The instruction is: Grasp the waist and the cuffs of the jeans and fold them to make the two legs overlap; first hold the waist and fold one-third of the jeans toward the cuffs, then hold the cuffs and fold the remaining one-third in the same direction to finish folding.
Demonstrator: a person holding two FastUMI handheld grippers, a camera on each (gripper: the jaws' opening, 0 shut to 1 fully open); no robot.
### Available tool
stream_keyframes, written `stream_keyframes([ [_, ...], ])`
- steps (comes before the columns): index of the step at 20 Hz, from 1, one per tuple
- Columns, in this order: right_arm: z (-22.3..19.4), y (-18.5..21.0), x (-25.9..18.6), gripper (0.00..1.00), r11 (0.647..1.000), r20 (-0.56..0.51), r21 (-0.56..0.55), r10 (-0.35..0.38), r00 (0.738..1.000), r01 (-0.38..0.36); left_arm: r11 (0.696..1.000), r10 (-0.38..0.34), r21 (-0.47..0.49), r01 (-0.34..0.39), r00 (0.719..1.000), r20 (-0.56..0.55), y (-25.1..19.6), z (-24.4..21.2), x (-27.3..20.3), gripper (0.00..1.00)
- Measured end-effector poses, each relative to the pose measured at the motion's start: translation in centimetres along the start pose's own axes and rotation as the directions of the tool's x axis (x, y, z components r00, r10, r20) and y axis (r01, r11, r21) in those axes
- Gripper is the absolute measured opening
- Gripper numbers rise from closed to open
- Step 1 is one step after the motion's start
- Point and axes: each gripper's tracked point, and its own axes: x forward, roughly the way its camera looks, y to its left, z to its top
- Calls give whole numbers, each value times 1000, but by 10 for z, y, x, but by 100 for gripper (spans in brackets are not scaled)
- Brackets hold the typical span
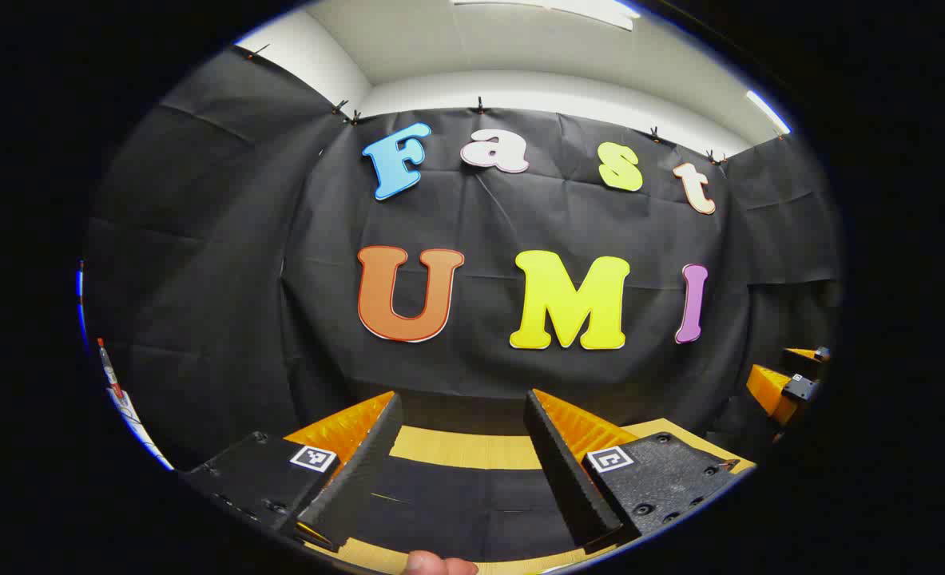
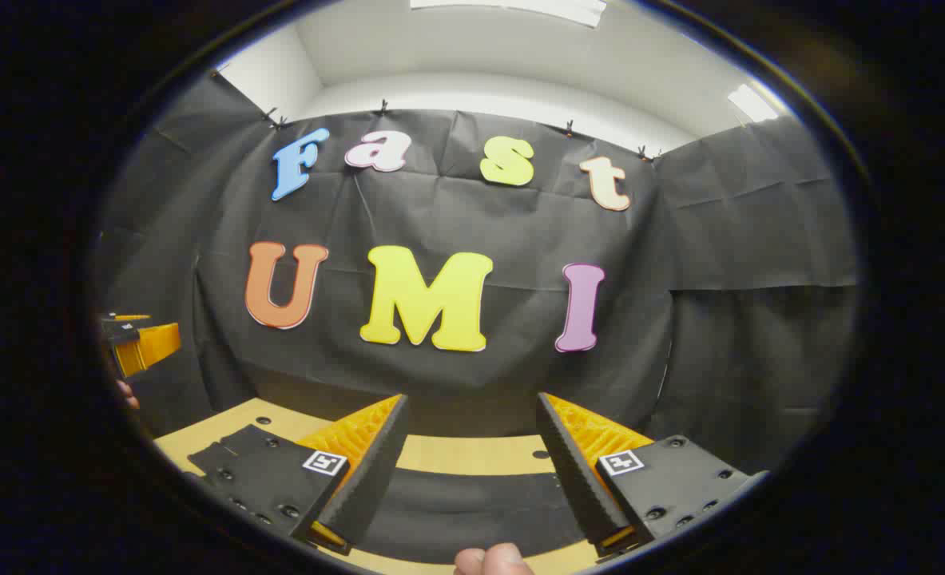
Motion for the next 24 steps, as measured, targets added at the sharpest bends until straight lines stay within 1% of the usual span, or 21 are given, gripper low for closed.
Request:
stream_keyframes([
  [1, -1, -1, 0, 98, 1000, -1, -2, -1, 1000, 1, 1000, -5, 0, 5, 1000, 8, -1, 0, 1, 98],
  [4, 4, 0, -1, 98, 1000, 11, -16, -4, 1000, 4, 1000, -19, -4, 19, 1000, 13, -6, -1, 3, 98],
  [9, -3, 2, -4, 98, 1000, -1, -16, -10, 1000, 10, 999, -38, -2, 38, 999, -7, -9, -7, 7, 98],
  [15, -8, -6, -1, 98, 999, -25, -20, -31, 999, 31, 1000, -28, -14, 28, 999, -25, 7, -17, 8, 98],
  [19, -24, -35, 2, 98, 998, -84, -40, -56, 995, 53, 999, 13, -45, -16, 997, -73, 38, -38, 11, 98],
  [22, -44, -81, 9, 98, 992, -142, -54, -118, 983, 111, 991, 83, -93, -98, 984, -155, 76, -69, 15, 98],
  [24, -67, -114, 18, 98, 990, -208, -38, -144, 967, 139, 976, 126, -149, -161, 968, -215, 99, -88, 22, 98],
])
